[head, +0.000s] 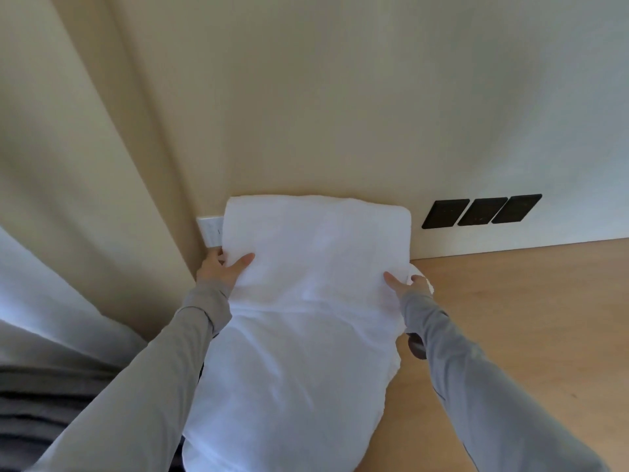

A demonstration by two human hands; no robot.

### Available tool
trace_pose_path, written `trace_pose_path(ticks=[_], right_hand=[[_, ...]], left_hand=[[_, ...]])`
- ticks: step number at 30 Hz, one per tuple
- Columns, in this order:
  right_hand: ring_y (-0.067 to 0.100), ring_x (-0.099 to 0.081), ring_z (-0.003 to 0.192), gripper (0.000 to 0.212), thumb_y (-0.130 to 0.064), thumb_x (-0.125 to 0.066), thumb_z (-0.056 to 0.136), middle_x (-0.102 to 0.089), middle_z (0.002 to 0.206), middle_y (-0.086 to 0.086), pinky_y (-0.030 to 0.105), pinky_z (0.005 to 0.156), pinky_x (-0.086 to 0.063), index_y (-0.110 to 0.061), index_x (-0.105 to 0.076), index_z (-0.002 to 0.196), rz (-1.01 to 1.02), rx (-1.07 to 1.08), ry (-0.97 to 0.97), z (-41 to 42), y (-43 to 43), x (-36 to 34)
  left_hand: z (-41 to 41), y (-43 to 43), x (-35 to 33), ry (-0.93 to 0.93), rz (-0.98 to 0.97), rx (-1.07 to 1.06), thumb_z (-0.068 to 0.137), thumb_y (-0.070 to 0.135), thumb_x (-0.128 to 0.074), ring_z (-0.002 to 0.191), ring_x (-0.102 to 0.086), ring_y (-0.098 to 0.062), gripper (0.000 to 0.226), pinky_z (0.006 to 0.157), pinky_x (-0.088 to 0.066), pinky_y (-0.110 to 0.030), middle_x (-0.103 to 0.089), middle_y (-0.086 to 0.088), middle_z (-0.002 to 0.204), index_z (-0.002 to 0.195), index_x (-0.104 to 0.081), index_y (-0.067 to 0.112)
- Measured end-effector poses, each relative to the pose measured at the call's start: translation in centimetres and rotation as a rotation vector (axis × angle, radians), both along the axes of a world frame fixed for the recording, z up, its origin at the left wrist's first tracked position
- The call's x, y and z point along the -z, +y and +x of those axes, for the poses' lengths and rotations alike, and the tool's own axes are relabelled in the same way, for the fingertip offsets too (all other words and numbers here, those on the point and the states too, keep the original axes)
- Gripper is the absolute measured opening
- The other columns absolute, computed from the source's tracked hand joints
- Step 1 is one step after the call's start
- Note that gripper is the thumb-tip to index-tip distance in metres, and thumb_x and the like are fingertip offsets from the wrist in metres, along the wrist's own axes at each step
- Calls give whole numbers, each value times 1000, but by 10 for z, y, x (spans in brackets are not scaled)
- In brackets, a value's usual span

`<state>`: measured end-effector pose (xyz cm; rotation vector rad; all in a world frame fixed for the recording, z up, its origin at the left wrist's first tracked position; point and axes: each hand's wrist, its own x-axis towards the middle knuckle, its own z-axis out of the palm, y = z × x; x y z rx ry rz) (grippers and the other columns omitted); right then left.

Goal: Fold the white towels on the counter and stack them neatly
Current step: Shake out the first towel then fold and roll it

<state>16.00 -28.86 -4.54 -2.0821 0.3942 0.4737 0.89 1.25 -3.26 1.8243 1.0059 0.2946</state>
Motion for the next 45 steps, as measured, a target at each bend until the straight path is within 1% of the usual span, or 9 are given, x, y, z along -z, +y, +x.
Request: trace_pose_path(ticks=[7,14,18,20,29,34,37,41,45], right_hand=[[37,-53,114,65,-37,-71,79,-56,127,15,48,103,-41,-4,-48,131,208,-10,0,-9,6,-23],[27,-68,81,22,-23,-75,76,-71,89,3,31,59,-54,-20,-64,95,559,-35,-131,-32,-3,-68],[20,-71,67,10,-19,-73,78,-74,77,0,26,51,-54,-19,-66,85,635,-65,-215,-43,-6,-93],[18,-71,64,7,-18,-72,79,-74,74,0,25,51,-53,-16,-67,84,655,-75,-268,-46,-8,-109],[21,-64,71,3,-12,-69,82,-68,81,8,31,68,-54,-10,-67,82,725,-53,-557,-65,-26,-185],[14,-64,67,6,-10,-67,82,-68,73,1,24,59,-54,-6,-64,82,751,-31,-718,-79,-58,-234],[22,-61,79,7,-12,-68,82,-65,85,10,35,70,-52,-7,-63,85,766,-13,-796,-85,-87,-263],[25,-62,83,8,-14,-69,81,-66,91,13,42,77,-52,-9,-65,87,788,35,-887,-90,-138,-289],[24,-59,80,9,-14,-70,81,-63,88,13,36,72,-52,-10,-63,85,777,102,-933,-91,-201,-298]], left_hand=[[-4,0,-11,-105,-126,-40,78,37,-74,92,-58,-30,43,85,-46,-35,-63,-9,106,107,-62,8],[-5,6,-31,-171,-217,20,85,26,-67,73,-55,-15,25,76,-41,-31,-60,-10,102,102,-58,10],[-7,3,-53,-296,-166,-10,88,24,-64,99,-54,-27,43,87,-41,-34,-55,-9,116,125,-53,3],[-8,3,-67,-372,-123,-48,88,25,-64,112,-52,-30,47,96,-41,-37,-54,-10,123,128,-52,3],[-11,-9,-157,-718,57,-52,86,28,-66,89,-54,-18,19,80,-40,-29,-61,3,95,100,-57,18],[-13,-42,-207,-927,71,26,88,24,-64,80,-58,-2,9,75,-46,-17,-62,13,90,87,-58,30],[-14,-71,-237,-1021,122,64,87,26,-65,68,-57,10,13,66,-46,-8,-63,22,75,81,-55,32],[-7,-120,-270,-1103,152,133,73,47,-64,74,-55,0,19,69,-45,-15,-59,14,83,82,-56,32],[11,-184,-283,-1154,118,192,75,43,-65,68,-52,-2,16,64,-43,-16,-57,15,75,76,-55,31]])
